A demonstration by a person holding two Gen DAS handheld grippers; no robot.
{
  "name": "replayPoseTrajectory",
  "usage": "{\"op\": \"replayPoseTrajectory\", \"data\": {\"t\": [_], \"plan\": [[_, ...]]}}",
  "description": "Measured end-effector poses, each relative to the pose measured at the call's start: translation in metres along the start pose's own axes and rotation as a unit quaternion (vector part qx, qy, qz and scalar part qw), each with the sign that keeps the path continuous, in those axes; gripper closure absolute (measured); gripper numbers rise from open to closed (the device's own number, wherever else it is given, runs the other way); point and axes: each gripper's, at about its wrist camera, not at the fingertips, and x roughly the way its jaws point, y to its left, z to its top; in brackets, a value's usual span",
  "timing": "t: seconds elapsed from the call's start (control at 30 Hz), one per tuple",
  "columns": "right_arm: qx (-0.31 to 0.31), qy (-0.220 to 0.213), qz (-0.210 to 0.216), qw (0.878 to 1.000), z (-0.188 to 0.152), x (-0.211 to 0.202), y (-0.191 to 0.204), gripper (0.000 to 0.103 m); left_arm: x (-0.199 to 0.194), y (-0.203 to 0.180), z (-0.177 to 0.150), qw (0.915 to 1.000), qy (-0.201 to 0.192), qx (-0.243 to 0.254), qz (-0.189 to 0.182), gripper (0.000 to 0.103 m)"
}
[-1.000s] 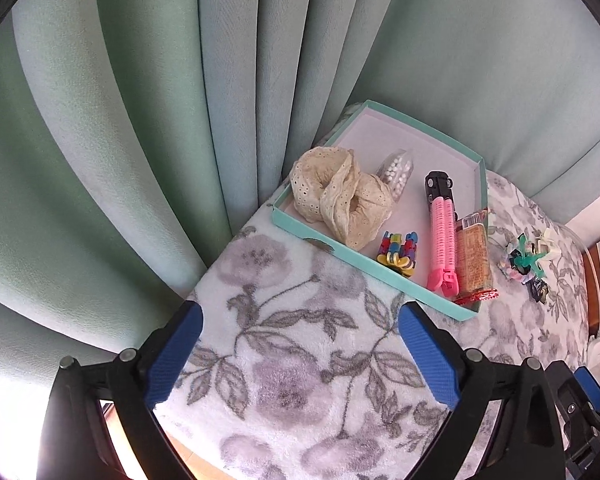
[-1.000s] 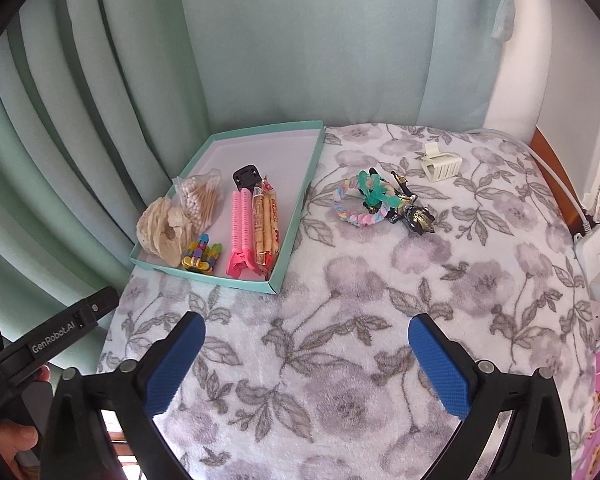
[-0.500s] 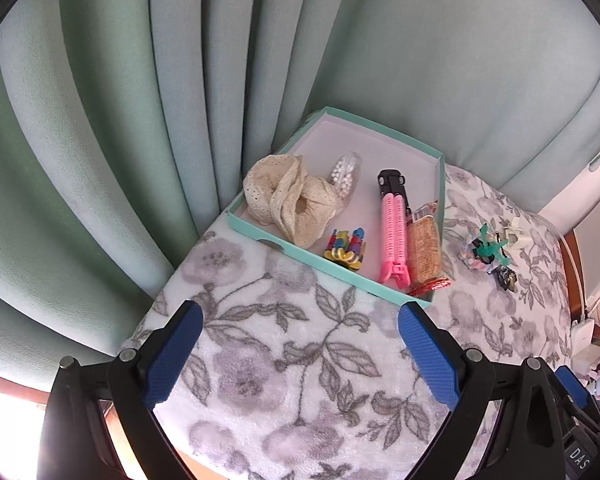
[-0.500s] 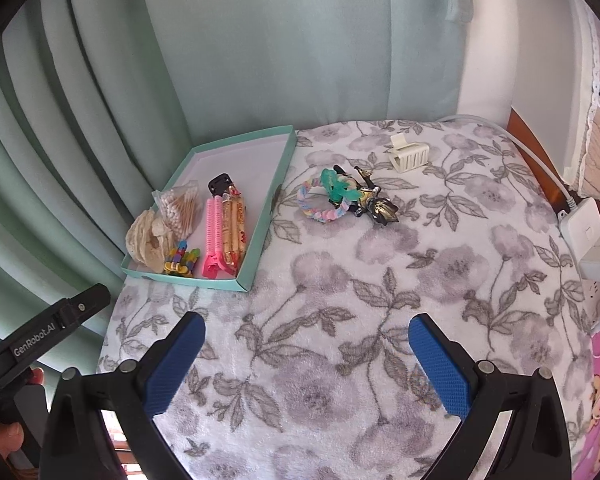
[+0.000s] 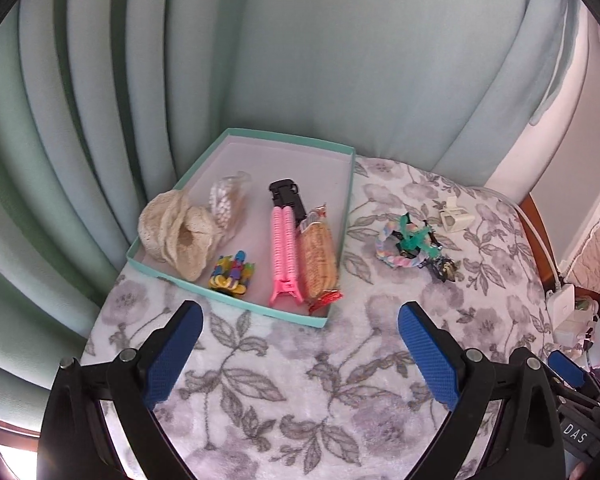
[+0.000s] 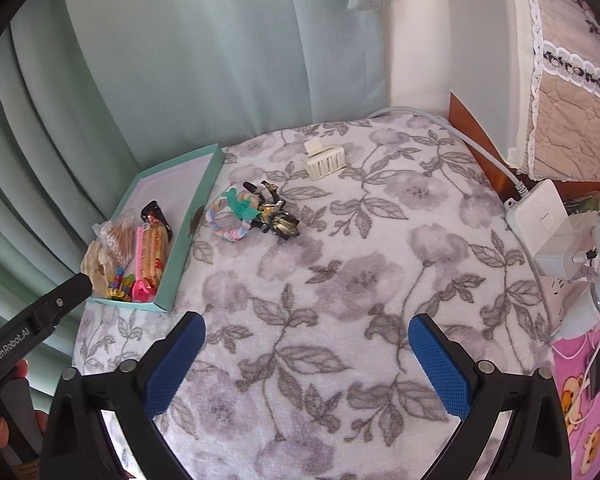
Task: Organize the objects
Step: 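Move both open tools toward the rainbow fuzzy ring on the blanket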
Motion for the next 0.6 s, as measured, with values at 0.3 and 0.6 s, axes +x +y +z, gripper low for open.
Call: {"op": "replayPoseTrajectory", "data": {"t": [0.3, 0.6], "plan": [[-0.020, -0.014, 0.011, 1.000, 0.033, 0.016, -0.007, 0.000, 0.036, -0.036, 0.027, 0.9984, 0.029, 0.030, -0.038, 0.005], [-0.039, -0.030, 0.035, 0.998, 0.074, 0.047, 0.011, 0.006, 0.076, -0.056, 0.053, 0.9968, 0.029, 0.063, -0.038, 0.016]]}}
